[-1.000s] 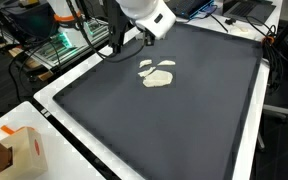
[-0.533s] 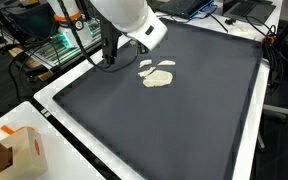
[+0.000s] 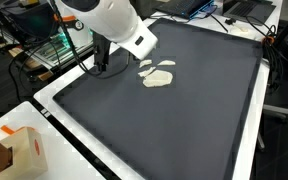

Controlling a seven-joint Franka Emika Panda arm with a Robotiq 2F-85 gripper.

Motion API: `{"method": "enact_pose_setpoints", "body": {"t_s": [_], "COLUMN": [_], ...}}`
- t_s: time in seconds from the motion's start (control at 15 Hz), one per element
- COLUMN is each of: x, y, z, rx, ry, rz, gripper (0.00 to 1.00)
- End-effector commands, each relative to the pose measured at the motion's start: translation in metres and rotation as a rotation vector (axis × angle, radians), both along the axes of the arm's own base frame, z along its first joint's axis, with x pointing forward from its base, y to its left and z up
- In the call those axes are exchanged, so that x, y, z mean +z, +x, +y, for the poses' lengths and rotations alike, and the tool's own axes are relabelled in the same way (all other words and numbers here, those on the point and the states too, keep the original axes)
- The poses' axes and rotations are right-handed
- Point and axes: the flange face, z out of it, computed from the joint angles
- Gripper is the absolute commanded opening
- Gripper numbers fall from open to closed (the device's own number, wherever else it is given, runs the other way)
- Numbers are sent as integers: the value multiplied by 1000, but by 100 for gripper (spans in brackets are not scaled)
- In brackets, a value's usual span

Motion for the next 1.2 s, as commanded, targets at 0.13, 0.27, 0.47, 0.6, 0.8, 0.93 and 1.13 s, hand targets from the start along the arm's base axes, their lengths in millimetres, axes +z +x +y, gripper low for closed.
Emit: {"method": "enact_pose_setpoints", "body": {"t_s": [0.13,0.27,0.47,0.6,0.8,0.93,1.13], "x": [2,3,7,11,20,29,44], "y": [-2,-2,-1,1,4,4,4], "z": [-10,-10,-9,-8,-6,-3,3], "rx": [-79,-125,-217,-278,-374,-433,-503], "ry": [9,-2,-13,-19,-32,-42,-68], "rz": [55,82,139,176,217,248,299], "gripper": [1,1,1,1,1,1,1]}}
